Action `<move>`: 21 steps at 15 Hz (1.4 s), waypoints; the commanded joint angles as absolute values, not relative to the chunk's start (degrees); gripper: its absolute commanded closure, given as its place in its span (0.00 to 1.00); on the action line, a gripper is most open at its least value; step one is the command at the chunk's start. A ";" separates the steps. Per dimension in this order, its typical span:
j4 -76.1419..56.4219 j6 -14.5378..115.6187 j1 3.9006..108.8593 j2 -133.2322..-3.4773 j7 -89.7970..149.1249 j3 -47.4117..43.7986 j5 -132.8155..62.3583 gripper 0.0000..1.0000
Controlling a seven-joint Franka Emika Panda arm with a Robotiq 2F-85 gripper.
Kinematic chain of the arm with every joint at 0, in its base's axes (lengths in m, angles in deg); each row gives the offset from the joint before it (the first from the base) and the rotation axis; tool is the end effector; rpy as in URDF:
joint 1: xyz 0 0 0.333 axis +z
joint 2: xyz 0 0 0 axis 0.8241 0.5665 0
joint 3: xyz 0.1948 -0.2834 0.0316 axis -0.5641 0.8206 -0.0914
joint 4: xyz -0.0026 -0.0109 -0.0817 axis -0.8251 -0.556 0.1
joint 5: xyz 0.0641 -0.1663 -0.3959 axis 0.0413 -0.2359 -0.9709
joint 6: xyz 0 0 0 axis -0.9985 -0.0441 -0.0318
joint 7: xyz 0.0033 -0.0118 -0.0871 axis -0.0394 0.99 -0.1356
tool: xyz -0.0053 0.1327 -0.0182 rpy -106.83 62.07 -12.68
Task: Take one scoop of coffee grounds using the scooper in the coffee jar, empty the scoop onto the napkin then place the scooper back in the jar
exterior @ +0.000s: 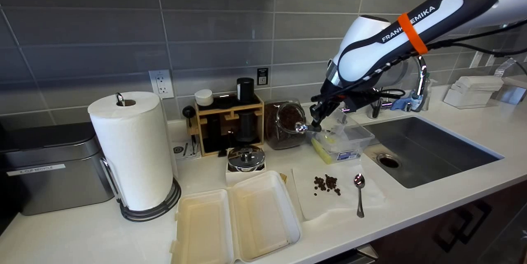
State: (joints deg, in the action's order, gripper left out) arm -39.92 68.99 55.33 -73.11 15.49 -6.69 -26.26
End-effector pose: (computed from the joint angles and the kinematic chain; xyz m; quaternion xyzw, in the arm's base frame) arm 0.6400 0.0064 0.3181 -0.9849 -0.0461 -0.1655 0.0202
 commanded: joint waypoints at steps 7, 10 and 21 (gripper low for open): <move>-33.51 73.09 58.94 -66.50 23.31 -1.25 -48.79 0.99; -31.57 72.92 61.12 -65.02 26.06 -0.17 -54.73 0.99; -25.41 72.77 68.45 -58.72 35.51 6.90 -76.85 0.99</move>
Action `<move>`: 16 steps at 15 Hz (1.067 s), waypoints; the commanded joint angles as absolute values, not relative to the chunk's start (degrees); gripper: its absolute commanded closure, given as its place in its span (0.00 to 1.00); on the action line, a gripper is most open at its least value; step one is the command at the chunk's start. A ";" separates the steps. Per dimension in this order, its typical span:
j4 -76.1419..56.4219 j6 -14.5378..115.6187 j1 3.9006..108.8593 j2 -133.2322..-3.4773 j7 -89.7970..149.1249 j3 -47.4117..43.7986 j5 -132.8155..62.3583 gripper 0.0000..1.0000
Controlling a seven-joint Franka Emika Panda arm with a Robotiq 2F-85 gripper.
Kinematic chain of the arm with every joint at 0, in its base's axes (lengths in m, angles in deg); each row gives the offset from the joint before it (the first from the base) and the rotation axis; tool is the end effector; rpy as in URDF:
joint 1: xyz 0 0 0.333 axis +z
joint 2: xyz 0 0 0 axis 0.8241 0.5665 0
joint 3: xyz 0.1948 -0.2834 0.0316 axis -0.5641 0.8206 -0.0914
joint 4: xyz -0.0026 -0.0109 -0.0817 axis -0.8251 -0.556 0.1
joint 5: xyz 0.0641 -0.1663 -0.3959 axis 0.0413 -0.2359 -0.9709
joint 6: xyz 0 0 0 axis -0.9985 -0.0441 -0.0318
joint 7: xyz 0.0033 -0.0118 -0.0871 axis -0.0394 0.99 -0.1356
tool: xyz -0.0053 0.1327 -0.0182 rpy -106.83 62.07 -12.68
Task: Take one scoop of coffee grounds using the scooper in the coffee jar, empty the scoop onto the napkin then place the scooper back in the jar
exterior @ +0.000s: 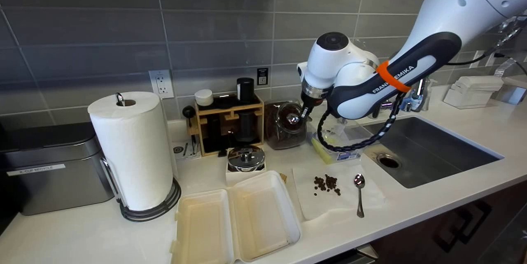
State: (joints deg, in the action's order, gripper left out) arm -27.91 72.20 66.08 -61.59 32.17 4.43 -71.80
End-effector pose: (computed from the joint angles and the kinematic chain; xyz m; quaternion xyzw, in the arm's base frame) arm 0.7050 0.0287 0.2917 0.9285 0.2350 0.1928 0.2133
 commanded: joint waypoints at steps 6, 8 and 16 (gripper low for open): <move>-22.63 72.08 67.66 -55.23 35.89 5.40 -80.76 0.99; -21.74 72.37 67.51 -54.27 35.55 5.08 -81.64 0.99; -19.20 73.01 66.40 -51.55 34.05 3.23 -81.27 0.99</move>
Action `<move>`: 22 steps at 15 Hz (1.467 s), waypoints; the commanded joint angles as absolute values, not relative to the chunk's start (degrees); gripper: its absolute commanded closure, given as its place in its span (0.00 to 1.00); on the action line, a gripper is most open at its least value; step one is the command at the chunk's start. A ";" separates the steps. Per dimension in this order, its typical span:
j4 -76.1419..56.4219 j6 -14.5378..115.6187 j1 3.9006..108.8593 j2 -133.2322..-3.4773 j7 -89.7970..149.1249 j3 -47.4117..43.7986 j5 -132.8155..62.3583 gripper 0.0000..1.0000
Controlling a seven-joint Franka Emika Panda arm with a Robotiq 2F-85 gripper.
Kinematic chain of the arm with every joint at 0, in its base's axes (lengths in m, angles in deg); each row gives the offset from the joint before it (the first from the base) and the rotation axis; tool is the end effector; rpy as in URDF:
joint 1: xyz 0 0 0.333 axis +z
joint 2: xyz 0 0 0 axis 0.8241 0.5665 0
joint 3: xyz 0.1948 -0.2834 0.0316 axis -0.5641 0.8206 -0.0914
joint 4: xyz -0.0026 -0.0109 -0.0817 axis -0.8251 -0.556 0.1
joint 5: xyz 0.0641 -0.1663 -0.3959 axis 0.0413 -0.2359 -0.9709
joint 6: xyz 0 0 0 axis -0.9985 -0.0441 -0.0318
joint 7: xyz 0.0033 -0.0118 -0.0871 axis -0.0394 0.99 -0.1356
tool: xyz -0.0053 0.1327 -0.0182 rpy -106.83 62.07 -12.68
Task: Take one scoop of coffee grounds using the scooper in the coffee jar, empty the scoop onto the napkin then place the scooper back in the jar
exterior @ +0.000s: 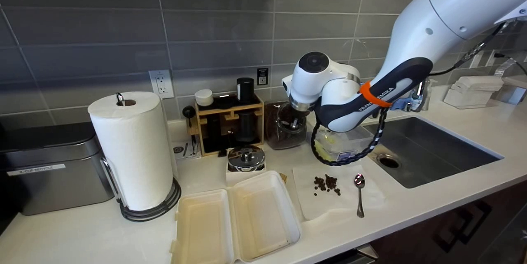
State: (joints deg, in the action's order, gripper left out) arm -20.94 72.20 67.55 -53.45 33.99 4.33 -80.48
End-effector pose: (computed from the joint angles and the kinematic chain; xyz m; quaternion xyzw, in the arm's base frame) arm 0.7332 0.0557 0.2475 0.9005 0.3004 0.1853 0.2541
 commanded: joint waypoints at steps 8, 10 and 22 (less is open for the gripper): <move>-17.84 74.60 65.85 -50.35 33.99 3.01 -81.97 0.99; -17.48 75.08 66.02 -50.05 33.58 3.36 -82.77 0.99; -13.98 82.17 67.02 -46.61 32.44 7.36 -91.52 0.99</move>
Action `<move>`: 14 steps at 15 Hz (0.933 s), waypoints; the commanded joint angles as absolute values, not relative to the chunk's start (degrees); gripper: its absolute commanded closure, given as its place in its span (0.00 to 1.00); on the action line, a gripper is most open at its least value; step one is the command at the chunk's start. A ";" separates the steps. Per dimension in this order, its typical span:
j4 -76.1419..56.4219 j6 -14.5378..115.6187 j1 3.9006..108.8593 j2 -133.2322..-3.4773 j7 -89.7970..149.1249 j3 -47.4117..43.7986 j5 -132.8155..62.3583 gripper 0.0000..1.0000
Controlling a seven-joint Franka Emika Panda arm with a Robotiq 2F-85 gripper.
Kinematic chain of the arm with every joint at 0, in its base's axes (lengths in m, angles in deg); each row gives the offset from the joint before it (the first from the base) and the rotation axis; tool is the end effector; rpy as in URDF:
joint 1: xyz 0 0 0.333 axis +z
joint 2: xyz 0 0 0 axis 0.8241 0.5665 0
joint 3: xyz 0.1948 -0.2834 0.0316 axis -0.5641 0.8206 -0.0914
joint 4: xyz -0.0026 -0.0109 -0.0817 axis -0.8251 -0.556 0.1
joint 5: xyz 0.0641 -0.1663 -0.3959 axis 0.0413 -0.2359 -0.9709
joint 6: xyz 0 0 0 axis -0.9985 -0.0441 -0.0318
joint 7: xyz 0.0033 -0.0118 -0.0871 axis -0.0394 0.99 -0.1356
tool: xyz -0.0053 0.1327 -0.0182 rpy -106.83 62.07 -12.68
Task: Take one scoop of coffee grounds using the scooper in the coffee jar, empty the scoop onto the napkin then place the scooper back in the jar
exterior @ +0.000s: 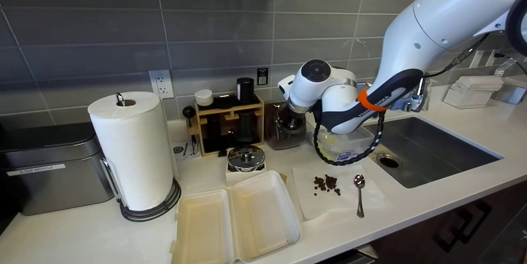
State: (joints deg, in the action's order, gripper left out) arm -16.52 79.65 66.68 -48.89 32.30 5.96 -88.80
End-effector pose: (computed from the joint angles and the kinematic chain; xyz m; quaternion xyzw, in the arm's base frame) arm 0.7553 0.0491 0.2347 0.8558 0.3773 0.2200 0.2774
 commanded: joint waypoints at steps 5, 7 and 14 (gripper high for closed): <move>-13.29 83.70 66.87 -45.81 31.81 7.83 -93.01 0.99; -13.02 83.65 66.94 -45.72 31.33 7.88 -93.47 0.74; -15.29 82.67 67.72 -47.79 32.09 7.70 -92.93 0.31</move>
State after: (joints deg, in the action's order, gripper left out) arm -15.14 81.91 67.14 -47.22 31.03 6.95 -91.84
